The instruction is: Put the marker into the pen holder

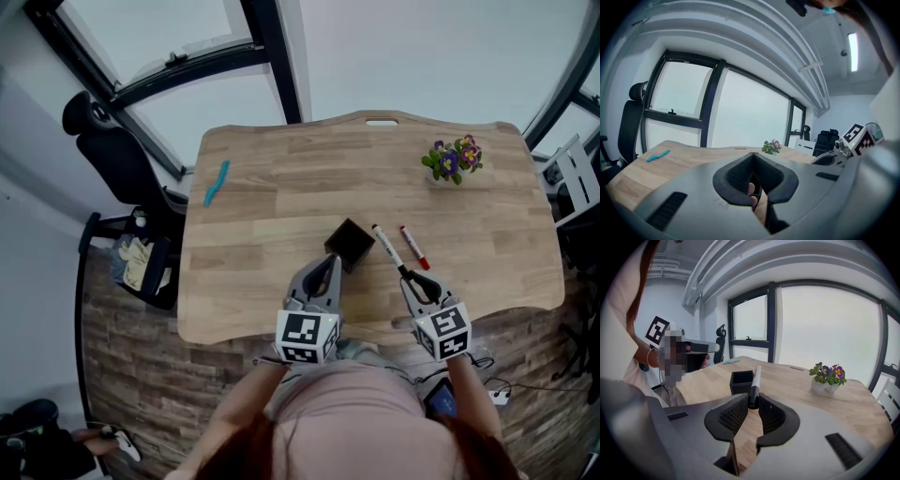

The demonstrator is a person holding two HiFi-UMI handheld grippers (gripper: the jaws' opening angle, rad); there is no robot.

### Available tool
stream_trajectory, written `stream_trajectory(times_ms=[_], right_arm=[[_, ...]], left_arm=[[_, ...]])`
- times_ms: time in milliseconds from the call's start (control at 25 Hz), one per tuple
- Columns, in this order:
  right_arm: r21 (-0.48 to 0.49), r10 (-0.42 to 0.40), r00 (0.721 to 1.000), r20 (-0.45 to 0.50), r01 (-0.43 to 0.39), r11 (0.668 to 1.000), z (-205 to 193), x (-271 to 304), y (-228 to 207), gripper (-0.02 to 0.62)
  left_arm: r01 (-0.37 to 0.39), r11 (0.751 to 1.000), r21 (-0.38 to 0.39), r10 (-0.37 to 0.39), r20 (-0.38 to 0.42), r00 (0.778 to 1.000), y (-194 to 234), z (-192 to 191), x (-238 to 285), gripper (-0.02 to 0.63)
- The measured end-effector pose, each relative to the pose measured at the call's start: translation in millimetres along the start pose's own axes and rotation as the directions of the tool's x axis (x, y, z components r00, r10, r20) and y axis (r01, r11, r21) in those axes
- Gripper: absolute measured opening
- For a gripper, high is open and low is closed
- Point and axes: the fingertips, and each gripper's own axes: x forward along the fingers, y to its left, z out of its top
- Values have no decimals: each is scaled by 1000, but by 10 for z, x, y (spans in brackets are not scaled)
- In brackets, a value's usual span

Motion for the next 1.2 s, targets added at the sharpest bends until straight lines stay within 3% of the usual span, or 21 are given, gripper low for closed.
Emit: stream_trajectory(times_ms=[640, 1200], right_arm=[[-82, 118, 989, -94, -126, 989, 114, 145, 223, 63], [-38, 191, 967, -171, -200, 979, 144, 309, 298, 64]], left_arm=[[13, 1000, 17, -13, -3, 1000, 149, -13, -7, 2], [-18, 1000, -8, 18, 11, 1000, 232, -2, -24, 2]])
